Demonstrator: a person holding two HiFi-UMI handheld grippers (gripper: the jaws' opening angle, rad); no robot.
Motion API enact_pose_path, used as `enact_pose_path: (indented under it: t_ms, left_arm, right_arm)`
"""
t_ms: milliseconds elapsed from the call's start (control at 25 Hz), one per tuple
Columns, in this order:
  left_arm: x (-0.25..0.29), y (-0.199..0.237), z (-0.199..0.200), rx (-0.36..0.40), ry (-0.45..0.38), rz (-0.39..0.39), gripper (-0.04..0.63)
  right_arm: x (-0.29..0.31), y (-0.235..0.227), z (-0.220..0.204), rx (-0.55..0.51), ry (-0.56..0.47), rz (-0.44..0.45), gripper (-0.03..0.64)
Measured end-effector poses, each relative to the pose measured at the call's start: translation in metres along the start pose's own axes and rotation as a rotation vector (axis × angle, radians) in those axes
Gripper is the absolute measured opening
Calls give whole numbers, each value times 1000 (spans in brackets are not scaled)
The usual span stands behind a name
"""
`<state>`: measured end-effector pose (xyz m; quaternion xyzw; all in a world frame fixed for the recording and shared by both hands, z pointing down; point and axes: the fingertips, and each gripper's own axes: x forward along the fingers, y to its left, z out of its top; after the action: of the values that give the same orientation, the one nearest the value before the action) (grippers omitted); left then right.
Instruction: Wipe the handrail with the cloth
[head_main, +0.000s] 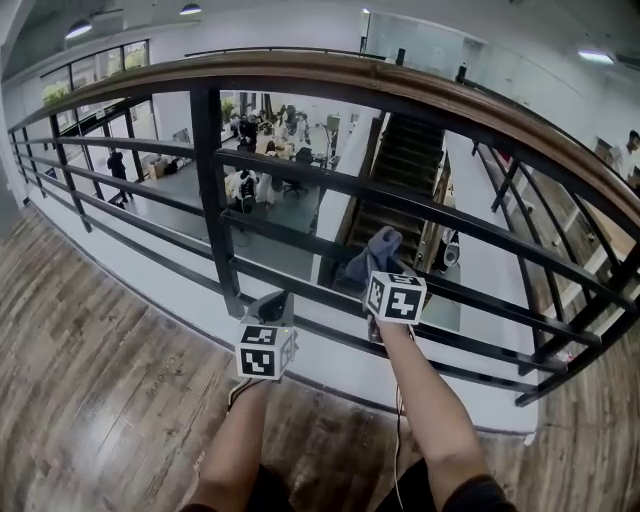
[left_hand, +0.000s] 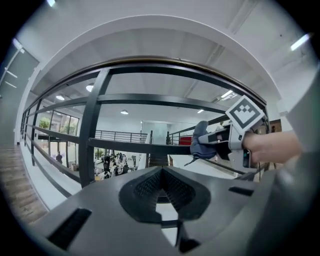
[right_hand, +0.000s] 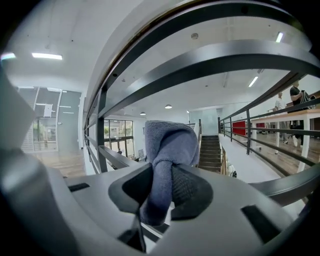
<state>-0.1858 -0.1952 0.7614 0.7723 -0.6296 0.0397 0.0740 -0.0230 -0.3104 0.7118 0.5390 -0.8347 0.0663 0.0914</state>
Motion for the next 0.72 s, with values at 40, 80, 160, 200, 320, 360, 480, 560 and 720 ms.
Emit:
enact_pose_path:
  t_ms: [40,80,160,200,320,360,480,560,720]
  left_arm:
    - [4,-10,-2,9,5,-16,-2]
    - [7,-19,-2,19,6,-30,-2]
    - [13,-36,-1,47,2,-45,-2]
    - [17,-42,-2,72,2,-45,-2]
    - [28,-61,-11,150,16,-50,-2]
    - [31,-68,-15,153,22,-62,-2]
    - [36,-87,-21,114,36,-101,-2]
    - [41,-95,-22,96,41,-121,-2]
    - [47,-115,-21,109,33,-141,-2]
  right_arm:
    - [-6,-10,-1,7,-3,-8,98]
    - [-12,-20,-2,15,-7,-15,100]
    - [-25,-39,-3,28,-15,-29,100]
    - [-31,-48,-4,30,-18,-35,100]
    - [-48,-76,-8,36,-26,-51,100]
    - [-54,-87,-10,38,-28,-57,100]
    - [-71,-116,-14,48,-32,-66,100]
    - [-81,-134,-15,49,-37,-72,100]
    - [-102,-168,-21,36,-25,-92,100]
